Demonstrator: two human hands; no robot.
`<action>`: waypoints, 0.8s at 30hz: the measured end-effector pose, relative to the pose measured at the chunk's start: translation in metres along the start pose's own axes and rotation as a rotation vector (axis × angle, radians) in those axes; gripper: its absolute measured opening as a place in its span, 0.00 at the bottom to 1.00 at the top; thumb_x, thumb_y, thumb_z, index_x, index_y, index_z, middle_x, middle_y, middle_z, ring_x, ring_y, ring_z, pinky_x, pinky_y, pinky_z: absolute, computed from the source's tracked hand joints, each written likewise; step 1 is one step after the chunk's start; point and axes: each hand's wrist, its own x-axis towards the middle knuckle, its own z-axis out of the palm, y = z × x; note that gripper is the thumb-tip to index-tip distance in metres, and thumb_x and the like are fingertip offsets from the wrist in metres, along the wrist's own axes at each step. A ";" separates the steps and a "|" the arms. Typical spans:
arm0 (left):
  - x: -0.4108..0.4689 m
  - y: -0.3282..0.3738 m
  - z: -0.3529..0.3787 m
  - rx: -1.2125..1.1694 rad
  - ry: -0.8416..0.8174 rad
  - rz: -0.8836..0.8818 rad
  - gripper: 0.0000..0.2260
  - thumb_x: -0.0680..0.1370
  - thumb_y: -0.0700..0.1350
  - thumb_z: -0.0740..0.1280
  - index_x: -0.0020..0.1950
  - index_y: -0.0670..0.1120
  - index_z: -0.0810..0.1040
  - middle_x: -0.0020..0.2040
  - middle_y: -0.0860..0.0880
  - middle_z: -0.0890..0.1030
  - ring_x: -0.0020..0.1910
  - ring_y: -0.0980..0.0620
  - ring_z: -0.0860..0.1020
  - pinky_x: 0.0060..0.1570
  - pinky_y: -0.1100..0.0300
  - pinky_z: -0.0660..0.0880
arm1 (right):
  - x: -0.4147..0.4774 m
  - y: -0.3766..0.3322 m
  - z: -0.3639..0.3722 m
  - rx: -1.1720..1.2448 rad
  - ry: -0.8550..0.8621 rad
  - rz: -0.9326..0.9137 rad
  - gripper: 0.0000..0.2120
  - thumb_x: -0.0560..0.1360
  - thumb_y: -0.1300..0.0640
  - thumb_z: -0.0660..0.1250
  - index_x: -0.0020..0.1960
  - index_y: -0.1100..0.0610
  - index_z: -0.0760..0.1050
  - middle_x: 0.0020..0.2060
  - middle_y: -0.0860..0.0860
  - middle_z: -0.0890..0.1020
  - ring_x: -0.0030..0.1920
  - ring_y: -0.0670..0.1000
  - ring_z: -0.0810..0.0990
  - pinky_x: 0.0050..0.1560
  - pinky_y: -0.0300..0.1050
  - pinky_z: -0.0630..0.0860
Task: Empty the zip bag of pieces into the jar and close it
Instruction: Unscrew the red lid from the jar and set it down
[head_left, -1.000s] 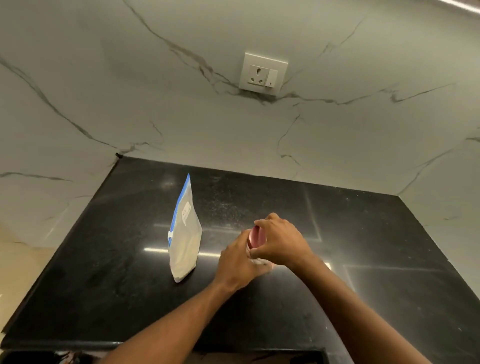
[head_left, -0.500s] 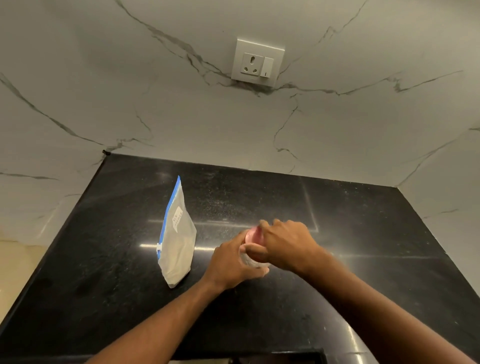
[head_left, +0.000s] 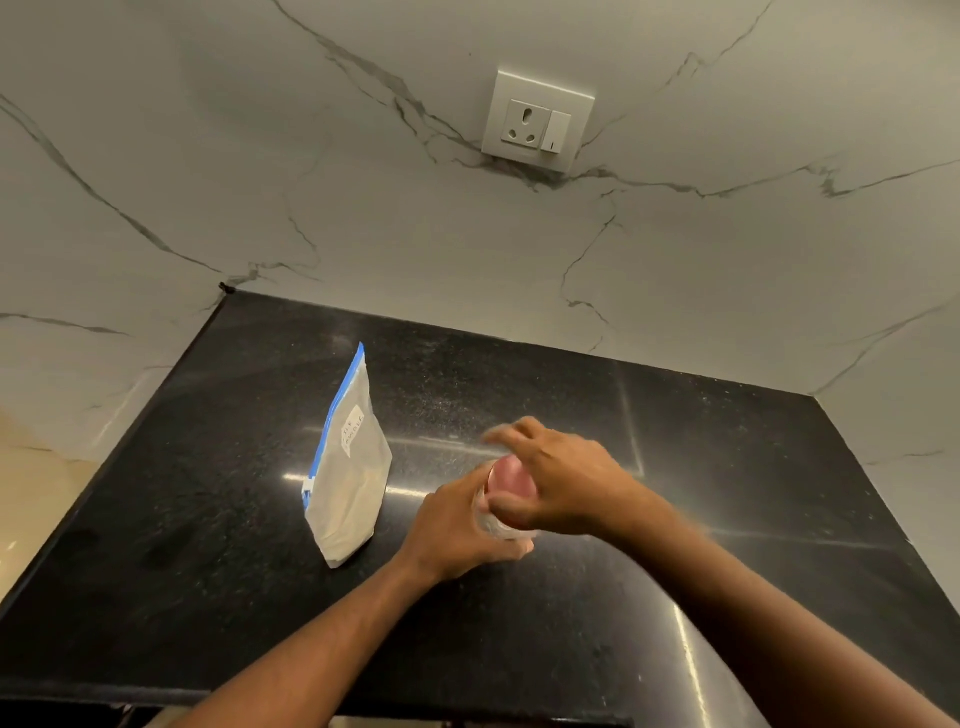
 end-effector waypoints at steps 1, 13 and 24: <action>-0.001 -0.001 0.002 -0.008 0.020 -0.007 0.36 0.62 0.71 0.79 0.67 0.69 0.71 0.55 0.69 0.83 0.55 0.69 0.81 0.52 0.68 0.80 | 0.001 -0.004 0.003 -0.137 0.045 0.126 0.37 0.75 0.25 0.56 0.73 0.48 0.66 0.64 0.52 0.78 0.55 0.55 0.82 0.45 0.46 0.76; -0.003 0.001 0.005 0.035 0.037 -0.002 0.39 0.62 0.70 0.79 0.69 0.67 0.68 0.58 0.67 0.81 0.54 0.67 0.80 0.54 0.73 0.74 | 0.006 -0.011 0.007 -0.184 -0.170 -0.069 0.35 0.68 0.50 0.77 0.71 0.39 0.68 0.67 0.49 0.69 0.59 0.53 0.71 0.47 0.46 0.74; -0.002 0.004 0.006 -0.003 0.036 -0.029 0.38 0.62 0.72 0.79 0.68 0.68 0.70 0.57 0.68 0.83 0.55 0.68 0.81 0.55 0.63 0.82 | 0.007 -0.009 0.007 -0.183 -0.002 0.169 0.33 0.69 0.27 0.62 0.62 0.50 0.75 0.43 0.47 0.76 0.41 0.50 0.77 0.37 0.44 0.70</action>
